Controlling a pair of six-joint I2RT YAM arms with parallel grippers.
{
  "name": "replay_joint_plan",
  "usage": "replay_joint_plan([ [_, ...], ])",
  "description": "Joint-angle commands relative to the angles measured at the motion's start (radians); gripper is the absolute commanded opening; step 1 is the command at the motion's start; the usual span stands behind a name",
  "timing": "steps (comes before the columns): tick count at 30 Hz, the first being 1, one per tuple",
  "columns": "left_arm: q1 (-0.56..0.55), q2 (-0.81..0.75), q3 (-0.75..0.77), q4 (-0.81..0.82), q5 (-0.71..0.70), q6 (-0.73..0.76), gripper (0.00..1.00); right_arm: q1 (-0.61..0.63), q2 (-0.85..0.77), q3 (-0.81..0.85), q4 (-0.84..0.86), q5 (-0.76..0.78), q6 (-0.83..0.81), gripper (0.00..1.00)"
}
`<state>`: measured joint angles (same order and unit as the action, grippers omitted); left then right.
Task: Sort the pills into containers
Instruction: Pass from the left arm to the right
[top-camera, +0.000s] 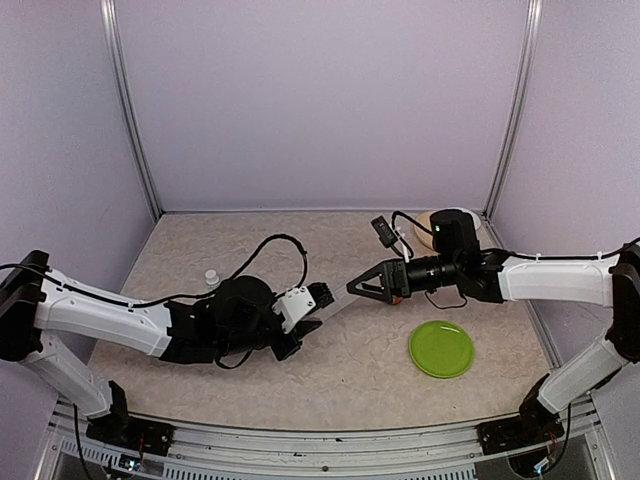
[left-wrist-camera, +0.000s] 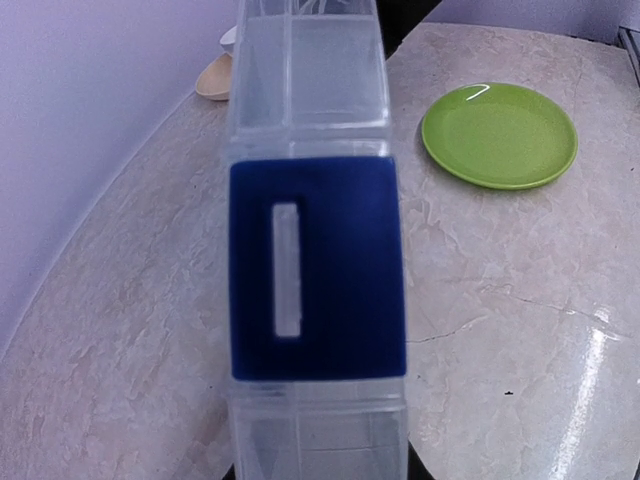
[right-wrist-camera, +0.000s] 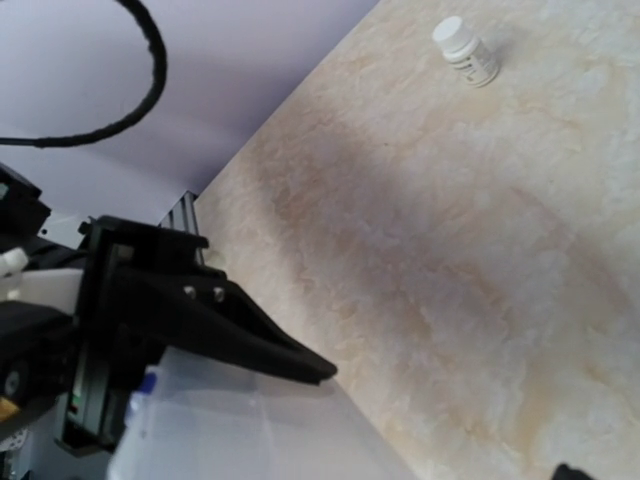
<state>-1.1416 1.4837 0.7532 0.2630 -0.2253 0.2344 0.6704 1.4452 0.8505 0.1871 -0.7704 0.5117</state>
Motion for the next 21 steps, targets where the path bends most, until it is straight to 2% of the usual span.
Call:
replay_joint_plan([
  [1, -0.011, 0.018, 0.006, 0.034, -0.024, -0.008, 0.02, 0.011, 0.022, -0.014, 0.068, -0.041, 0.030, 1.00],
  [8, -0.022, 0.030, 0.008, 0.037, -0.040, -0.015, 0.02, 0.017, 0.029, -0.030, 0.110, -0.053, 0.061, 1.00],
  [21, -0.035, 0.031, 0.009, 0.051, -0.040, -0.017, 0.02, 0.030, 0.058, -0.028, 0.132, -0.050, 0.082, 0.94],
])
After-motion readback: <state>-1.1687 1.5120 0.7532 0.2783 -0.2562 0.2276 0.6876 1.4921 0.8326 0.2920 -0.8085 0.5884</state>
